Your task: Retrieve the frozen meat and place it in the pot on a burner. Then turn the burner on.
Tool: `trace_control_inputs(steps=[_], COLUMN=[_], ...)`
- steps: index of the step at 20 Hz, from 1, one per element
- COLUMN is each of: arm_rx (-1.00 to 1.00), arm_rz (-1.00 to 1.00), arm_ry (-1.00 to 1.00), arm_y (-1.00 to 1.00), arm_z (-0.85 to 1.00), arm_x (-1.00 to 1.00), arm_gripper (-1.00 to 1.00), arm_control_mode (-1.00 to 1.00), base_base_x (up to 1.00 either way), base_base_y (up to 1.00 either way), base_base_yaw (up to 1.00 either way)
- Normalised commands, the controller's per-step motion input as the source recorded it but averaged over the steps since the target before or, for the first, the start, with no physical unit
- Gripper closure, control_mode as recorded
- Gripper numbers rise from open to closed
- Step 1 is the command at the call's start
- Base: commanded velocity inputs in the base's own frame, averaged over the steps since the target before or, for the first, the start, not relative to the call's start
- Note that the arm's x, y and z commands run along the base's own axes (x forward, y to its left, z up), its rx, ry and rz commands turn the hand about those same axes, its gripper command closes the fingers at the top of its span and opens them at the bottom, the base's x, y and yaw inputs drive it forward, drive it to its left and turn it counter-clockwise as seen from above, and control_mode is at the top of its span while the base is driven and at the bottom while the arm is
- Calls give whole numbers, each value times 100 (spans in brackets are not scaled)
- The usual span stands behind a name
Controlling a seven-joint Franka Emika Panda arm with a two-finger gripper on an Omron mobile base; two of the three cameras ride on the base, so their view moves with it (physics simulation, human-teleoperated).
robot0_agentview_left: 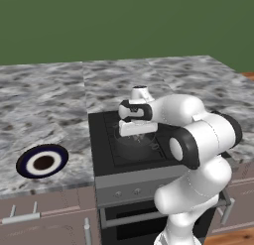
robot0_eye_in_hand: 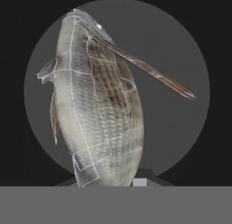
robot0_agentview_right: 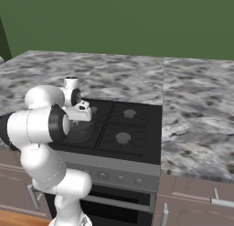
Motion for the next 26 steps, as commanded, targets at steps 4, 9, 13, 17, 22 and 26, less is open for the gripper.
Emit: trace_control_inputs(steps=[4,9,13,17,22,26], arm_rx=[0,0,0,0,0,0], arm_rz=[0,0,0,0,0,0], arm_ry=[-2,0,0,0,0,0], arm_y=[0,0,0,0,0,0], arm_z=[-6,-13,-14,0,0,0], arm_x=[0,0,0,0,0,0], arm_gripper=[100,100,100,100,100,-100], arm_control_mode=[-100,-100,-100,-100,-100,-100], base_base_x=[0,0,0,0,0,0], base_base_y=[0,0,0,0,0,0], base_base_yaw=[0,0,0,0,0,0])
